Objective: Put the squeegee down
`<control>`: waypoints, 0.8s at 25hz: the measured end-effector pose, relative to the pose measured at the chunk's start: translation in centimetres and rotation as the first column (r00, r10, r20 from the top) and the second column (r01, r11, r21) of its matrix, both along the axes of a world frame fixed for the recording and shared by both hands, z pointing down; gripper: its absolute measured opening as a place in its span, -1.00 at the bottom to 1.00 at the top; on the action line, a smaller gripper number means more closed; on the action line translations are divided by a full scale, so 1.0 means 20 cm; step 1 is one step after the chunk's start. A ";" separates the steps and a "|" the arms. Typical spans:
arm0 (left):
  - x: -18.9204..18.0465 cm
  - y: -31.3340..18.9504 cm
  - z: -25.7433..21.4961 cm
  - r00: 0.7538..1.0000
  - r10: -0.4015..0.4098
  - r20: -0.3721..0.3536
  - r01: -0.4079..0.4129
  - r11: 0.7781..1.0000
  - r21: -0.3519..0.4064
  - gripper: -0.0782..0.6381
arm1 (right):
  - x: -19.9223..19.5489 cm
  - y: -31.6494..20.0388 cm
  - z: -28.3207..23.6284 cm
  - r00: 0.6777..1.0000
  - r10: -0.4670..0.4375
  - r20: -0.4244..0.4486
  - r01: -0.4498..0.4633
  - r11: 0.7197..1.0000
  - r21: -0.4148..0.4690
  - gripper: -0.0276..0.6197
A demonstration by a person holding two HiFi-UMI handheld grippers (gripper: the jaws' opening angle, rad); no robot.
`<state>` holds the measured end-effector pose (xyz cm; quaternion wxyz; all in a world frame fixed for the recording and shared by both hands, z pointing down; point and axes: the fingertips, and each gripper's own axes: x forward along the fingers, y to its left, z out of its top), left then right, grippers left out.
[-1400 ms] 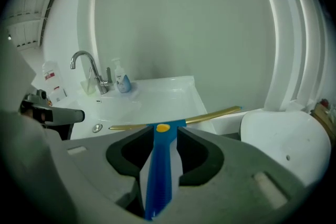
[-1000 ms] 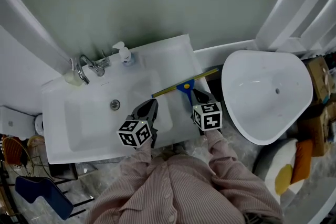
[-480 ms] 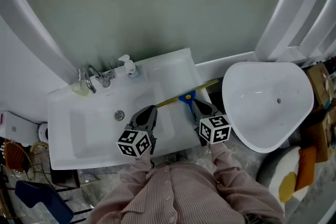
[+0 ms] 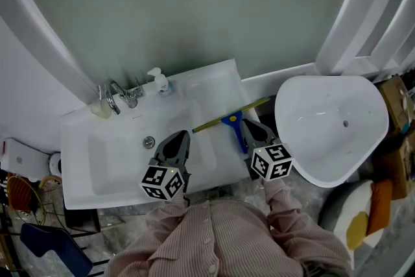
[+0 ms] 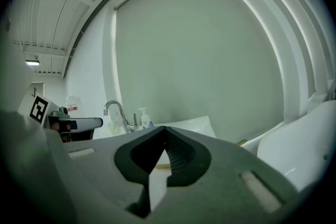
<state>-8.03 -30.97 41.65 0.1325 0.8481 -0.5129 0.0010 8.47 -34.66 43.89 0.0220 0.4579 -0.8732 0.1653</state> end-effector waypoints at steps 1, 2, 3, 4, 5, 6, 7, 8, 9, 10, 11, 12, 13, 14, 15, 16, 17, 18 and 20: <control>-0.01 0.00 -0.01 1.000 -0.007 0.000 0.007 1.000 0.006 -0.78 | 0.00 0.00 -0.01 1.000 0.000 0.005 0.000 1.000 0.006 -0.90; -0.02 0.00 -0.02 1.000 -0.013 0.001 0.013 1.000 0.012 -0.78 | 0.01 0.00 -0.02 1.000 0.001 0.007 -0.001 1.000 0.010 -0.90; -0.03 0.00 -0.03 1.000 -0.018 0.001 0.018 1.000 0.017 -0.78 | 0.01 0.00 -0.03 1.000 0.004 0.007 -0.004 1.000 0.014 -0.90; -0.03 0.00 -0.03 1.000 -0.022 0.002 0.022 1.000 0.021 -0.78 | 0.02 0.00 -0.03 1.000 0.008 0.007 -0.008 1.000 0.016 -0.90; -0.04 0.00 -0.04 1.000 -0.026 0.002 0.026 0.999 0.024 -0.78 | 0.03 0.00 -0.03 1.000 0.011 0.010 -0.011 1.000 0.018 -0.90; -0.04 0.00 -0.04 1.000 -0.031 0.002 0.031 0.999 0.026 -0.78 | 0.03 0.00 -0.04 1.000 0.013 0.015 -0.013 1.000 0.021 -0.90; -0.04 0.00 -0.04 0.999 -0.036 0.001 0.036 0.999 0.028 -0.78 | 0.04 0.00 -0.04 1.000 0.014 0.020 -0.014 1.000 0.024 -0.90; -0.04 0.00 -0.04 0.999 -0.040 0.001 0.040 0.999 0.031 -0.78 | 0.05 0.00 -0.04 1.000 0.014 0.022 -0.014 0.999 0.029 -0.90; -0.04 0.01 -0.05 0.999 -0.045 0.003 0.045 0.998 0.033 -0.78 | 0.05 0.01 -0.05 1.000 0.013 0.022 -0.014 0.999 0.033 -0.90; -0.04 0.01 -0.05 0.999 -0.050 0.004 0.049 0.998 0.034 -0.78 | 0.06 0.01 -0.05 1.000 0.012 0.022 -0.013 0.999 0.037 -0.90; -0.04 0.01 -0.05 0.998 -0.055 0.005 0.055 0.998 0.034 -0.78 | 0.06 0.01 -0.05 1.000 0.010 0.022 -0.011 0.999 0.038 -0.90; -0.05 0.01 -0.05 0.998 -0.061 0.006 0.061 0.998 0.033 -0.78 | 0.07 0.01 -0.05 1.000 0.007 0.022 -0.008 0.999 0.038 -0.90; -0.05 0.01 -0.05 0.998 -0.068 0.005 0.067 0.997 0.032 -0.78 | 0.07 0.01 -0.04 1.000 0.004 0.021 -0.005 0.999 0.036 -0.90; -0.05 0.01 -0.05 0.997 -0.073 0.005 0.073 0.997 0.031 -0.78 | 0.08 0.01 -0.03 1.000 0.002 0.021 -0.002 0.999 0.034 -0.90; -0.05 0.01 -0.05 0.997 -0.078 0.004 0.078 0.996 0.030 -0.78 | 0.08 0.01 -0.03 1.000 0.001 0.021 -0.002 1.000 0.031 -0.90; -0.06 0.01 -0.05 0.997 -0.083 0.004 0.083 0.996 0.029 -0.78 | 0.09 0.01 -0.02 1.000 0.001 0.022 -0.002 1.000 0.029 -0.90; -0.06 0.01 -0.05 0.996 -0.087 0.004 0.086 0.996 0.029 -0.78 | 0.09 0.01 -0.02 1.000 0.002 0.023 -0.002 1.000 0.028 -0.90; -0.06 0.01 -0.05 0.996 -0.090 0.004 0.090 0.996 0.028 -0.78 | 0.09 0.01 -0.02 1.000 0.002 0.023 -0.002 1.000 0.028 -0.90; -0.07 0.01 -0.05 0.995 -0.096 0.007 0.096 0.995 0.026 -0.78 | 0.10 0.00 -0.02 1.000 0.002 0.020 -0.003 1.000 0.029 -0.90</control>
